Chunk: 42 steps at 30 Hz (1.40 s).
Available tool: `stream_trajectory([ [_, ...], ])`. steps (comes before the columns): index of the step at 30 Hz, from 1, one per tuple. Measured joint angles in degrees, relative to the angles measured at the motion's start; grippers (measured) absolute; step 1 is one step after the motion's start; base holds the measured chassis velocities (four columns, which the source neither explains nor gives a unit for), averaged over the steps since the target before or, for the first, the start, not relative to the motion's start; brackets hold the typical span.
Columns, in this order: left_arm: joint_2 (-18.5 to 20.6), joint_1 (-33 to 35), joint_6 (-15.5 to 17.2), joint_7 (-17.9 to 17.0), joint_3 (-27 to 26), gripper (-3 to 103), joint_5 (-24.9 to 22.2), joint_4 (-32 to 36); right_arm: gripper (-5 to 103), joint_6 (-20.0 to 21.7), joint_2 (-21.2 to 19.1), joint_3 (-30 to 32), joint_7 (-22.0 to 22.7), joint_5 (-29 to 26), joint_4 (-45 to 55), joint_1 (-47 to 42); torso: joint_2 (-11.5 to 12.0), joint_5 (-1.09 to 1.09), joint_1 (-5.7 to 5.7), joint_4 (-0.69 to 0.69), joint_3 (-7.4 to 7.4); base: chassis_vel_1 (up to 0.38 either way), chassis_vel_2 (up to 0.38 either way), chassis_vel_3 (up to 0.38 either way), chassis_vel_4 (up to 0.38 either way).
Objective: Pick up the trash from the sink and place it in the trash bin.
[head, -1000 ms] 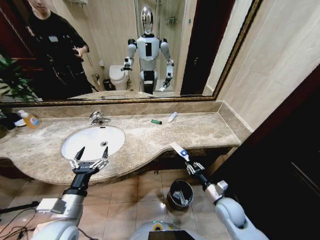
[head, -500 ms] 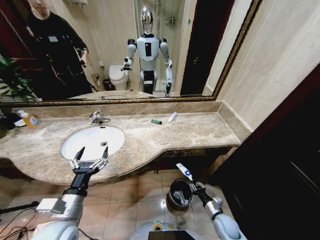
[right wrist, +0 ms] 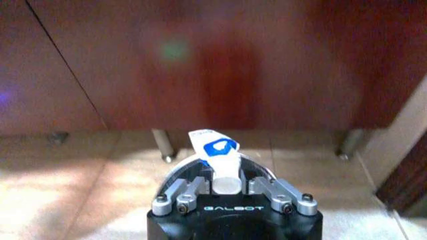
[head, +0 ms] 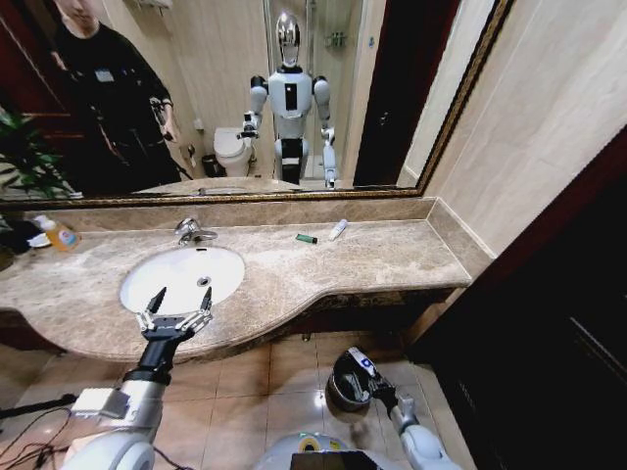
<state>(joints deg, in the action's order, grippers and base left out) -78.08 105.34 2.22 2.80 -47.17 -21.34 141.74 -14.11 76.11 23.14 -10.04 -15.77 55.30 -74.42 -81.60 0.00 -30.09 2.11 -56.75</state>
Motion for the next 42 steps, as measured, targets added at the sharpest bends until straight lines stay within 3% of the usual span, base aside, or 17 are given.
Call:
stream_trajectory([
  [6,0.0,0.0,0.0,0.0,0.0,100,0.0,0.0,25,-1.64,0.45,0.0,0.48,0.84,-5.48,2.01,0.0,0.01,0.0,0.01,0.0,0.0,0.0,0.0,0.0],
  [21,0.0,0.0,0.0,0.0,0.0,100,0.0,0.0,22,-1.93,0.6,0.05,0.73,1.96,-4.88,1.62,0.0,0.01,0.01,0.0,0.0,0.0,0.0,0.0,0.0],
  [28,0.0,0.0,0.0,0.0,0.0,100,0.0,0.0,37,-2.83,0.29,0.05,0.89,2.61,-4.38,1.29,0.0,0.01,0.01,0.0,0.0,0.0,0.0,0.0,0.0],
  [30,0.0,0.0,0.0,0.0,0.0,100,0.0,0.0,54,-3.0,0.3,0.06,1.37,2.67,-4.31,1.17,0.0,0.0,0.01,0.0,0.0,0.0,0.0,0.0,0.0],
  [33,0.0,0.0,-0.01,0.0,0.0,100,0.0,0.0,70,-3.01,0.33,0.05,1.51,2.68,-4.03,1.0,0.0,0.0,0.01,0.0,0.0,0.0,0.0,0.0,0.0],
  [34,0.0,0.0,-0.01,0.0,0.0,100,0.0,0.0,70,-3.01,0.33,0.05,1.51,2.68,-4.03,1.0,0.0,0.0,0.01,0.0,0.0,0.0,0.0,0.0,0.0],
  [37,0.0,0.0,0.0,0.0,0.0,100,0.0,0.0,86,-3.01,0.42,0.04,1.64,2.71,-3.66,0.95,0.0,0.0,0.01,0.0,0.0,0.0,0.0,0.0,0.0],
  [39,0.0,0.0,0.0,0.0,0.0,100,0.0,0.0,86,-3.01,0.47,0.04,1.69,2.74,-3.54,0.93,0.0,0.0,0.01,0.0,0.0,0.0,0.0,0.0,0.0],
  [42,0.0,0.0,0.0,0.0,0.0,100,0.0,0.0,99,-2.9,0.54,0.04,1.87,2.87,-3.22,0.87,0.0,0.0,0.01,0.0,0.0,0.0,0.0,0.0,0.0],
])
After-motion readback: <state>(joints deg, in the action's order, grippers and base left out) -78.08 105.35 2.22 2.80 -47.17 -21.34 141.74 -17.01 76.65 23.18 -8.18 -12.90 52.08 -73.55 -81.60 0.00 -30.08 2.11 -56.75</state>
